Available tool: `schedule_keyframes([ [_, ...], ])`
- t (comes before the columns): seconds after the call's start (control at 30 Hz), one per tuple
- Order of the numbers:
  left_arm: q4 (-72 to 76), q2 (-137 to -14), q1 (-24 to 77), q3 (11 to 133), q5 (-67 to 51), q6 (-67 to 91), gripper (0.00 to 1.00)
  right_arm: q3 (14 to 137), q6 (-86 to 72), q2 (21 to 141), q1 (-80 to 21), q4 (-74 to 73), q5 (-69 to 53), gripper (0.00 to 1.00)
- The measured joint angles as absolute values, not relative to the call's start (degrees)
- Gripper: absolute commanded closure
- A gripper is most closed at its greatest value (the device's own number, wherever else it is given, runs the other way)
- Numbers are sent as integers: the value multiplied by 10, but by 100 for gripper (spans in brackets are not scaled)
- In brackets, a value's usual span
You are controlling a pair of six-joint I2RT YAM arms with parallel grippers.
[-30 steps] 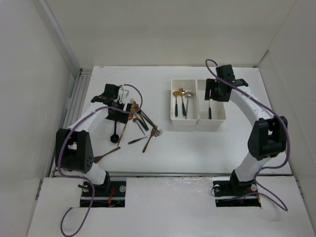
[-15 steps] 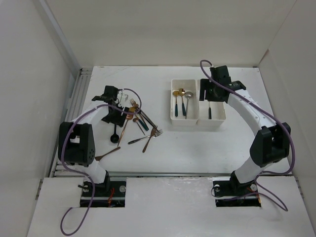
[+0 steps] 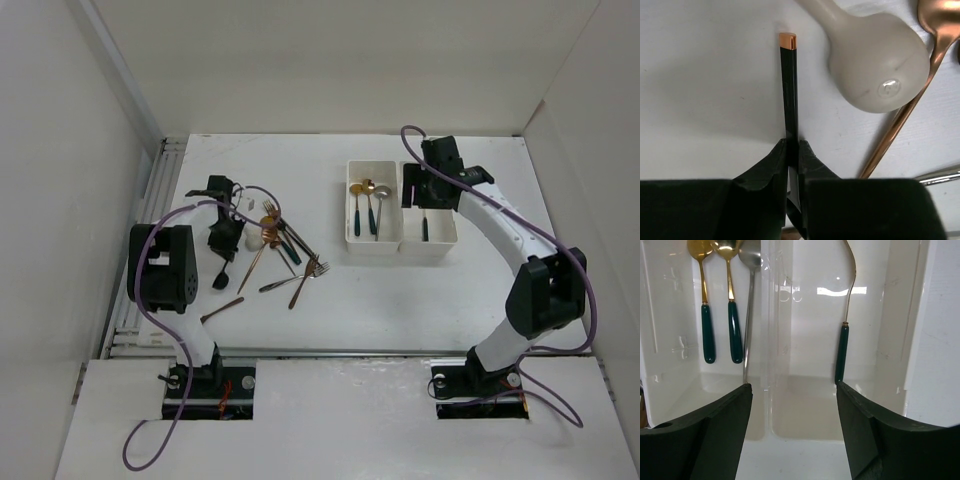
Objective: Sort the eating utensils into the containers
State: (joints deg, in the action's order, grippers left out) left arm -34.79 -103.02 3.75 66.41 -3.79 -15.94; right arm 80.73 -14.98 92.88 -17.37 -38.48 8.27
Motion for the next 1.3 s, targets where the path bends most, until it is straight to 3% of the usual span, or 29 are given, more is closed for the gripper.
schedule_keyframes([
  [0.27, -396, -1017, 23, 725, -45, -188, 100, 808, -143, 912, -192, -386, 81, 26],
  [0.5, -394, -909, 62, 786, -29, -324, 100, 832, -96, 871, -260, -368, 13, 21],
  [0.83, -279, -618, 208, 602, -43, -802, 100, 931, -42, 861, -280, -322, -156, 18],
  [1.0, -256, -594, 255, 596, -91, -947, 100, 958, -42, 882, -282, -308, -222, 22],
  [1.3, -228, -563, 337, 538, -149, -1102, 100, 956, -92, 995, -373, -285, -330, 23],
])
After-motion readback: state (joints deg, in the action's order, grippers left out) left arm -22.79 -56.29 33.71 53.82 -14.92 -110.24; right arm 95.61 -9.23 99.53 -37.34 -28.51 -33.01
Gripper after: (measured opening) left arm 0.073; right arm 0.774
